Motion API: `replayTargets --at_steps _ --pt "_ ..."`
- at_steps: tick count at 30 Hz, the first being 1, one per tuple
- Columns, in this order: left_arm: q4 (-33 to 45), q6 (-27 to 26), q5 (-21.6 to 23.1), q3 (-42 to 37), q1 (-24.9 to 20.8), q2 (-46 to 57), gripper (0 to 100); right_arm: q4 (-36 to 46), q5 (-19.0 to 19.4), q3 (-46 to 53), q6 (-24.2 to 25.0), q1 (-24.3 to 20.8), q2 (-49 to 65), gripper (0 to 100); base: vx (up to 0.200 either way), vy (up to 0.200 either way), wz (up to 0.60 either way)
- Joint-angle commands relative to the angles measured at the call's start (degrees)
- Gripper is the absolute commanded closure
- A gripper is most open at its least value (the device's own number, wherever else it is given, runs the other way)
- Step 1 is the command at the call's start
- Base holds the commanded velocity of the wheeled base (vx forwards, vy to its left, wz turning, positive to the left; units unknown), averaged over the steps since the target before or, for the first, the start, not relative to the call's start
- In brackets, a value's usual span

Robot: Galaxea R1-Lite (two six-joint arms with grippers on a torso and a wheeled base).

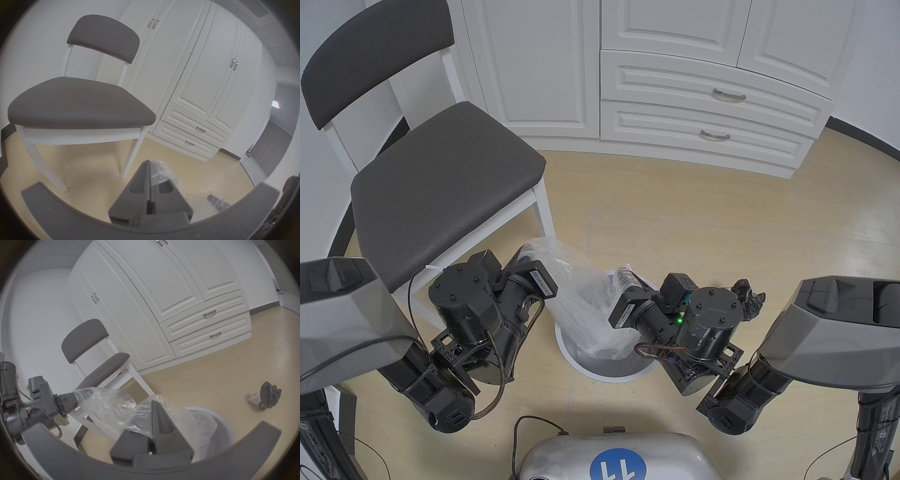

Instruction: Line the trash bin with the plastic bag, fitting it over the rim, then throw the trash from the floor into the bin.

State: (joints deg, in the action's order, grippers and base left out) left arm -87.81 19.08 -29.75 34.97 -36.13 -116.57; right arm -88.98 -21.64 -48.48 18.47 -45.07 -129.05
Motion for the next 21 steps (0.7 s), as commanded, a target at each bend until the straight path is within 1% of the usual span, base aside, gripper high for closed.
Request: replayTargets --at_steps 1,5,10,12,14,17,19,21 --pt "0.0 0.1 0.0 -0.3 0.4 0.4 100 -1.0 0.4 0.1 0.0 0.5 -1.1 100 0.000 0.000 0.00" --pt "0.0 0.3 0.0 -0.3 -0.2 -1.2 100 -1.0 0.5 1.1 -1.0 1.4 -1.8 100 0.000 0.000 0.00" --pt "0.0 1.0 -0.1 -0.6 -2.2 -2.3 100 -1.0 0.9 4.1 -5.9 4.9 -1.1 100 0.000 0.000 0.00" --pt "0.0 1.9 -0.1 -0.7 -3.3 -2.3 100 -1.0 1.9 4.9 -7.1 6.3 -0.4 100 0.000 0.000 0.00" --pt "0.0 3.4 -0.1 -0.8 -5.3 -3.0 100 -1.0 3.9 6.5 -8.0 7.8 0.4 100 0.000 0.000 0.00" --pt "0.0 4.3 0.0 -0.3 -6.8 -4.5 100 -1.0 5.6 8.7 -9.1 9.0 1.4 100 0.000 0.000 0.00" --pt "0.0 4.3 0.0 1.1 -7.5 -6.1 100 -1.0 6.3 10.0 -9.9 9.6 1.9 100 0.000 0.000 0.00" --pt "0.0 4.5 0.6 5.0 -7.9 -9.6 100 -1.0 7.2 10.9 -11.0 10.0 2.0 100 0.000 0.000 0.00"
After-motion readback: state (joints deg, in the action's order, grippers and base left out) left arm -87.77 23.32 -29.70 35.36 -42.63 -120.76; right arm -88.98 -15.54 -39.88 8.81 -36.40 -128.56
